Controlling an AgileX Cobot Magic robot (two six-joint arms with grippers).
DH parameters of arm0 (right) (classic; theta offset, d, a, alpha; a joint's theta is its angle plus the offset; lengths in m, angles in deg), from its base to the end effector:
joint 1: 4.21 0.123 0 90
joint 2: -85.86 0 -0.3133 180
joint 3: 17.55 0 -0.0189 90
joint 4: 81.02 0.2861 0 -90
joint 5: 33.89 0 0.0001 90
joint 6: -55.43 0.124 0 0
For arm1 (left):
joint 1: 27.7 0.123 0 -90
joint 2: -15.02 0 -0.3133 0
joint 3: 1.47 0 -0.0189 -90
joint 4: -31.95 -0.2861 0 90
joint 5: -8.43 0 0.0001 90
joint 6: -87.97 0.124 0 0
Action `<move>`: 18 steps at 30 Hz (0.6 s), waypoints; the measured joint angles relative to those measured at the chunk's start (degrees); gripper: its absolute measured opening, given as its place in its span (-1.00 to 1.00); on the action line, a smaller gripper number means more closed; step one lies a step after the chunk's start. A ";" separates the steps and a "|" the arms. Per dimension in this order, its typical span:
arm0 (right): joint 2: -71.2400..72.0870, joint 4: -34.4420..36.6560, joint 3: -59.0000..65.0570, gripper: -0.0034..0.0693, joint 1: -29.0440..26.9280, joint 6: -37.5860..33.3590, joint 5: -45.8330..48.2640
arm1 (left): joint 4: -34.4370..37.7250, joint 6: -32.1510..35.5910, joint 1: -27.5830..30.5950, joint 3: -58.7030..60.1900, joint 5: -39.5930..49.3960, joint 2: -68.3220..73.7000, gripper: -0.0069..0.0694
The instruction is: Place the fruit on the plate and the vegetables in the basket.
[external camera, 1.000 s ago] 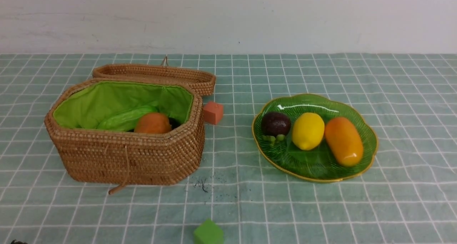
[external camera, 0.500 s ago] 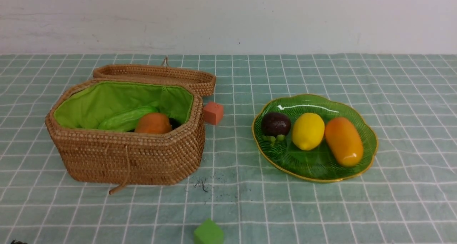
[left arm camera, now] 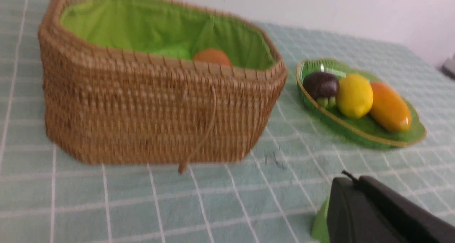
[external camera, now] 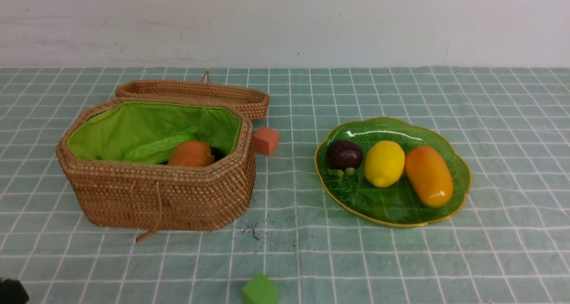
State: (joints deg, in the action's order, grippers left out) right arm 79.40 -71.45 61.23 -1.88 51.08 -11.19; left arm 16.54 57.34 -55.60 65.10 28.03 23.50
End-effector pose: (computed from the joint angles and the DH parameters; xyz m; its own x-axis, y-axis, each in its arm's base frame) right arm 0.0897 0.0116 0.1632 -0.3101 0.0656 -0.9484 -0.0776 0.9925 0.0940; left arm 0.0802 -0.0299 0.2526 -0.1665 -0.2239 -0.9603 0.3553 0.8948 -0.2702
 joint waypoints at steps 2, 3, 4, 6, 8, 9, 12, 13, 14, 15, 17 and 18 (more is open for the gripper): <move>0.00 0.00 0.00 -0.91 0.00 0.00 0.00 | 8.64 10.58 8.05 2.55 -7.86 -0.63 -0.85; 0.00 0.00 0.00 -0.91 0.00 0.00 0.00 | 11.60 13.69 11.08 3.60 -9.82 -1.01 -0.85; 0.00 0.00 0.00 -0.90 0.00 0.00 0.00 | 14.97 17.08 13.74 5.13 -11.45 -1.47 -0.85; 0.00 0.00 0.00 -0.90 0.00 0.00 0.00 | 19.36 22.33 18.09 9.13 -12.93 -1.93 -0.85; 0.02 0.00 0.00 -0.90 0.00 0.00 0.00 | 19.81 23.36 19.57 11.71 -12.13 -1.93 -0.85; 0.02 0.00 0.00 -0.90 0.00 0.00 0.00 | 19.81 23.35 20.16 12.35 -9.26 -1.93 -0.85; 0.02 0.00 0.00 -0.89 0.00 0.00 -0.07 | 19.23 22.49 20.34 12.92 -0.40 -1.93 -0.85; 0.02 0.00 0.00 -0.88 0.00 0.00 -0.07 | 19.15 22.17 20.34 13.11 1.36 -1.93 -0.85; 0.02 0.00 0.00 -0.88 0.00 0.00 -0.07 | 19.04 21.74 20.34 13.16 2.18 -1.93 -0.85; 0.02 0.00 0.00 -0.88 0.00 0.00 -0.07 | 19.04 21.44 20.34 13.16 2.40 -1.93 -0.85; 0.02 0.00 0.00 -0.87 0.00 0.00 -0.12 | 19.04 20.43 20.38 13.16 2.34 -1.93 -0.85; 0.02 0.00 0.00 -0.87 0.00 0.00 -0.12 | 19.04 20.27 20.38 13.16 2.34 -1.93 -0.85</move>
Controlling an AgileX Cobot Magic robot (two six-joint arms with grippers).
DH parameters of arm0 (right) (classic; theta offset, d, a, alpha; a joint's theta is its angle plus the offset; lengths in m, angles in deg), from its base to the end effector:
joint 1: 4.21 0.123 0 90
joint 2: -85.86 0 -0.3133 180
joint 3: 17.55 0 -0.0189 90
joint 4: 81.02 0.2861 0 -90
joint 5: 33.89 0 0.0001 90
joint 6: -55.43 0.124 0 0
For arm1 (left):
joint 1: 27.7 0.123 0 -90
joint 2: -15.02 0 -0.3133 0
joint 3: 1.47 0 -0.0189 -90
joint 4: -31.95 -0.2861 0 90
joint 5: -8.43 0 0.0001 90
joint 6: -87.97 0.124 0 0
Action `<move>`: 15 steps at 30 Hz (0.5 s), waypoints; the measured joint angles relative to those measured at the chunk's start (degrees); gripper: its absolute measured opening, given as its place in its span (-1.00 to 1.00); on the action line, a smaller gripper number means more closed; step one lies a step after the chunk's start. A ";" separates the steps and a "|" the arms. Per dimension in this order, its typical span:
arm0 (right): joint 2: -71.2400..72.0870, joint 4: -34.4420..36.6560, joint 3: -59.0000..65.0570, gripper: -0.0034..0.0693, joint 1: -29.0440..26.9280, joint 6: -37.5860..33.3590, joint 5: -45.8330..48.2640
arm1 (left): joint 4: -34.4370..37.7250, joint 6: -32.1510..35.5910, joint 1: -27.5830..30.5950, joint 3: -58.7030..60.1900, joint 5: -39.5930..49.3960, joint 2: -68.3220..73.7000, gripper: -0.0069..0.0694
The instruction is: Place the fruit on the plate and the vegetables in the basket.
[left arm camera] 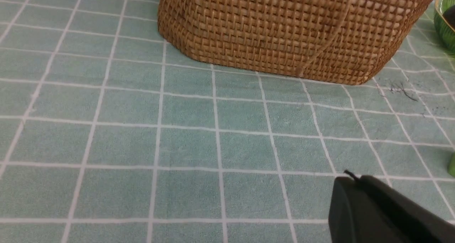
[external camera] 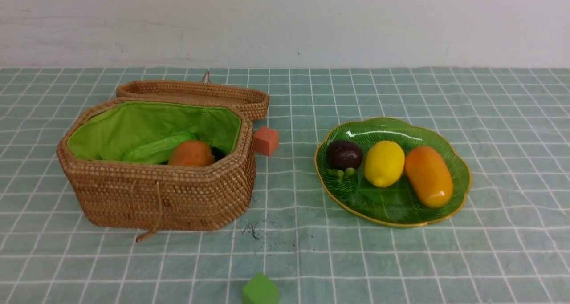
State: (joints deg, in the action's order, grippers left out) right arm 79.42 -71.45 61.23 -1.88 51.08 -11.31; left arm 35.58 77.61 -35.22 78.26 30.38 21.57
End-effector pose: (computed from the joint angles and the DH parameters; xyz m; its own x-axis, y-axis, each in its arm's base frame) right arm 0.0898 0.0116 0.1635 -0.3078 0.0658 -0.9492 -0.0775 0.9926 0.0940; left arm 0.0896 -0.0148 0.1574 -0.3370 -0.1948 -0.9211 0.0753 0.9696 -0.2326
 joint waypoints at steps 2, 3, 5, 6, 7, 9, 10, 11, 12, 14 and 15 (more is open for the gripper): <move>0.00 0.00 0.00 -0.86 0.00 -0.06 0.00 | 0.00 -0.17 0.00 0.00 -0.05 0.00 -0.85; 0.00 0.00 0.00 -0.86 0.00 -0.06 0.00 | 0.00 -0.18 0.00 0.00 -0.05 0.00 -0.85; 0.00 0.00 0.00 -0.86 0.00 -0.06 0.00 | 0.00 -0.31 0.00 0.00 -0.06 0.00 -0.85; 0.00 0.00 0.00 -0.85 0.00 -0.10 -0.05 | 0.00 -0.31 0.00 0.00 -0.06 0.00 -0.85; 0.00 0.00 0.00 -0.85 0.00 -0.10 -0.05 | 0.00 -0.31 0.00 0.00 -0.06 0.00 -0.85; 0.00 0.00 0.00 -0.84 0.00 -0.17 -0.05 | 0.00 -0.31 0.00 0.00 -0.06 0.00 -0.85; 0.00 0.00 0.00 -0.84 0.00 -0.17 -0.05 | 0.00 -0.31 0.00 0.00 -0.06 0.00 -0.85; 0.00 0.00 0.00 -0.84 0.00 -0.17 -0.05 | 0.00 -0.31 0.00 0.00 -0.06 0.00 -0.85; 0.00 0.00 0.00 -0.83 0.00 -0.18 -0.05 | 0.00 -0.31 0.00 0.00 -0.06 0.00 -0.85; 0.00 0.00 0.01 -0.82 0.00 -0.18 -0.05 | 0.05 -0.31 0.00 0.00 -0.06 0.00 -0.85; 0.00 0.00 0.01 -0.82 0.00 -0.18 -0.05 | 0.05 -0.31 0.00 0.00 -0.06 0.00 -0.85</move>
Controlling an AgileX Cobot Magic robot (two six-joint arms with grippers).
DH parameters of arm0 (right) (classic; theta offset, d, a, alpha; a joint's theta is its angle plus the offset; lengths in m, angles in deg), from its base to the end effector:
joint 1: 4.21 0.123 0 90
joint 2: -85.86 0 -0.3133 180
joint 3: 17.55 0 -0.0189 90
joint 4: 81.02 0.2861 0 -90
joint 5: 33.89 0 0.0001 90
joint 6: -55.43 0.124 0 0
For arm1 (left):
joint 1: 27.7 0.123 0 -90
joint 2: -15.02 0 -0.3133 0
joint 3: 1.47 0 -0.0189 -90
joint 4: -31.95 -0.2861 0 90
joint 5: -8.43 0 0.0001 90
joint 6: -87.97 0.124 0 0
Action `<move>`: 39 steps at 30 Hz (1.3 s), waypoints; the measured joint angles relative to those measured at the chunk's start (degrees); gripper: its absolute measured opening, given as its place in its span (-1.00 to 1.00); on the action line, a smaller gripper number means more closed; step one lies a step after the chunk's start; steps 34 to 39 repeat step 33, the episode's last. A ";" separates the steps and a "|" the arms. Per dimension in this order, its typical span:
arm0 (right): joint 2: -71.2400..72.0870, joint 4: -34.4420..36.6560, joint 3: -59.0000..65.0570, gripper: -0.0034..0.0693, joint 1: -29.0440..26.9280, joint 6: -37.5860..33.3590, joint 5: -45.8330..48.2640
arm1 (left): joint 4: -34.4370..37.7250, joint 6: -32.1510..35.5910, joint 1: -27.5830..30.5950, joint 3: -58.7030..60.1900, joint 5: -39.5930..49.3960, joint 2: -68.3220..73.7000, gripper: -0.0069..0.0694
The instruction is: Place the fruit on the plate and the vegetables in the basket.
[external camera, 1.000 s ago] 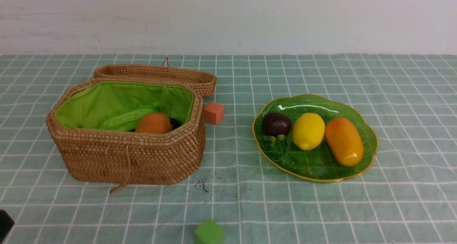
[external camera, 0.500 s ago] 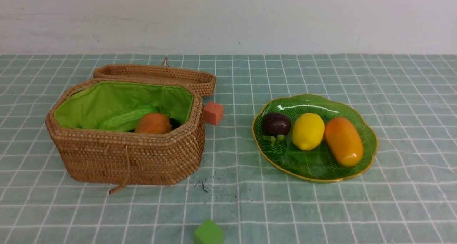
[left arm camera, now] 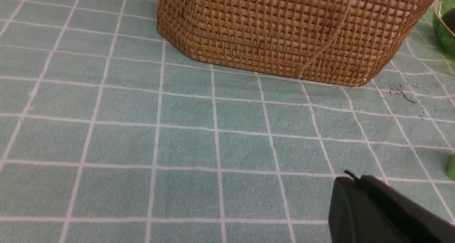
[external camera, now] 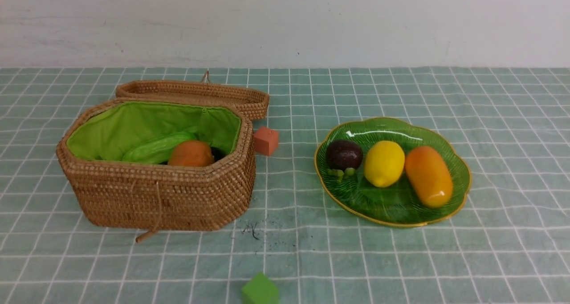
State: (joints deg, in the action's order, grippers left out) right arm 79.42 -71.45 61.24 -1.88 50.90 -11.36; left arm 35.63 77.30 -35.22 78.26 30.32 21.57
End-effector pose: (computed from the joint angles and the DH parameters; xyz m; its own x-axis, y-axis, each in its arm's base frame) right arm 0.0898 0.0116 0.1635 -0.3069 0.0628 -0.9497 -0.0784 0.9928 0.0910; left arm 0.0896 -0.0148 0.1575 -0.3365 -0.2010 -0.9200 0.0737 0.9683 -0.2385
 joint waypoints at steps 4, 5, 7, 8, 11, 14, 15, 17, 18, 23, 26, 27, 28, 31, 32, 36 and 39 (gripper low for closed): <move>0.00 0.00 0.00 -0.81 0.00 0.00 0.00 | 0.00 0.00 0.00 0.00 0.00 0.00 -0.85; 0.00 0.00 0.00 -0.81 0.00 0.00 0.00 | 0.00 0.00 0.00 0.00 0.00 0.00 -0.85; 0.00 0.00 0.00 -0.81 0.00 0.00 0.00 | 0.00 0.00 0.00 0.00 0.00 0.00 -0.85; 0.00 0.00 0.00 -0.81 0.00 0.00 0.00 | -0.06 0.00 0.00 0.00 0.00 0.00 -0.85; 0.00 0.00 0.00 -0.81 0.00 0.00 0.00 | -0.06 0.00 0.00 0.00 0.00 0.00 -0.85; 0.00 0.00 0.00 -0.80 0.00 0.00 0.00 | -0.06 0.00 0.00 0.00 0.00 0.00 -0.85; 0.00 0.00 0.00 -0.80 0.00 0.00 0.00 | -0.06 0.00 0.00 0.00 0.00 0.00 -0.84; 0.00 0.00 0.00 -0.78 0.00 0.00 0.00 | -0.06 0.00 0.00 0.00 0.00 0.00 -0.84; 0.00 0.00 0.00 -0.78 0.00 0.00 0.00 | -0.06 0.00 0.00 0.00 0.00 0.00 -0.84; 0.00 0.00 0.00 -0.77 0.00 0.00 0.00 | -0.06 0.00 0.00 0.00 0.00 0.00 -0.83; 0.00 0.00 0.00 -0.76 0.00 0.00 0.00 | -0.06 0.00 0.00 0.00 0.00 0.00 -0.82; 0.00 0.00 0.00 -0.76 0.00 0.00 0.00 | -0.06 0.00 0.00 0.00 0.00 0.00 -0.82; 0.00 0.00 0.00 -0.76 0.00 0.00 0.00 | -0.06 0.00 0.00 0.00 0.00 0.00 -0.82; 0.00 0.00 0.00 -0.75 0.00 0.00 0.00 | -0.06 0.00 0.00 0.00 0.00 0.00 -0.81; 0.00 0.00 0.00 -0.75 0.00 0.00 0.00 | -0.06 0.00 0.00 0.00 0.00 0.00 -0.81; 0.00 0.00 0.00 -0.75 0.00 0.00 0.00 | -0.06 0.00 0.00 0.00 0.00 0.00 -0.81; 0.00 0.00 0.00 -0.75 0.00 0.00 0.00 | -0.06 0.00 0.00 0.00 0.00 0.00 -0.81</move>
